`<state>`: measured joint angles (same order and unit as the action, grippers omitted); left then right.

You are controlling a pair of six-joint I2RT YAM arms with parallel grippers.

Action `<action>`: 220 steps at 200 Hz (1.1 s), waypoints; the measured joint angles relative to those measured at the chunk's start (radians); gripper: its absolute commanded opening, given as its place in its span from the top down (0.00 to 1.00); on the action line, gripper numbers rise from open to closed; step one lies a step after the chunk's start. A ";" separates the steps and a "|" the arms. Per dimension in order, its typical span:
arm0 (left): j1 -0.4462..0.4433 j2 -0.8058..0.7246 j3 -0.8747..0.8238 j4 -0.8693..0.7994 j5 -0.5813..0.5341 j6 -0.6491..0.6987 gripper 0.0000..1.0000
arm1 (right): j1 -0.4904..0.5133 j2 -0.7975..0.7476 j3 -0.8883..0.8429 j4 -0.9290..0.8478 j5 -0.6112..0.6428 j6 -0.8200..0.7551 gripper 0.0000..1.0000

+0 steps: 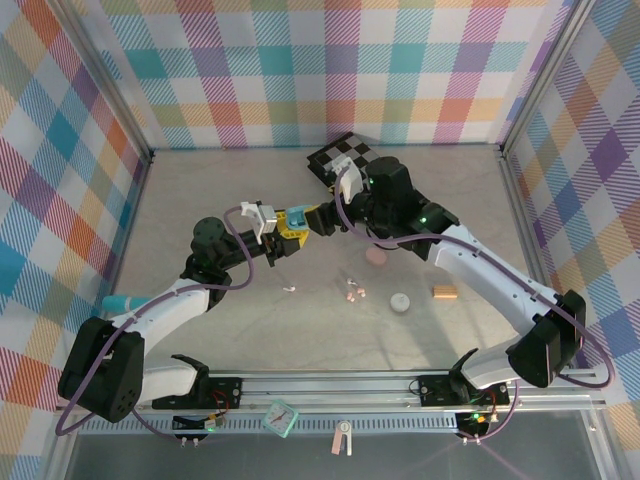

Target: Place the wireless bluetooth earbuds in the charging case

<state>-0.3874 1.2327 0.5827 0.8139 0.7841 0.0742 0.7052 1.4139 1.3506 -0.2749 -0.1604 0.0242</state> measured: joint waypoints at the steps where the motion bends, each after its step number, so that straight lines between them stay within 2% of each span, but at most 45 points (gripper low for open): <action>1: 0.000 0.000 0.000 0.000 0.001 0.000 0.69 | 0.000 0.000 0.000 0.001 0.001 0.001 0.14; 56: 0.000 0.000 0.000 0.000 0.019 0.000 0.69 | -0.019 0.039 0.052 -0.004 0.030 0.030 0.14; 110: 0.000 0.000 0.000 0.000 0.016 0.000 0.69 | -0.022 0.044 0.077 -0.018 -0.001 0.053 0.14; 159: 0.000 0.000 0.000 0.001 -0.011 0.000 0.69 | -0.024 -0.052 0.037 -0.013 -0.047 0.130 0.14; 186: 0.000 0.000 0.000 0.006 -0.038 0.001 0.69 | -0.024 -0.127 -0.008 -0.019 -0.052 0.227 0.22; 220: 0.000 0.000 -0.001 0.030 -0.088 0.023 0.69 | -0.023 -0.115 0.003 -0.102 -0.028 0.389 0.34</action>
<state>-0.3874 1.2331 0.5816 0.8440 0.6960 0.0967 0.6827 1.2991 1.3533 -0.3771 -0.1886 0.4129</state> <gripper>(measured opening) 0.359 0.696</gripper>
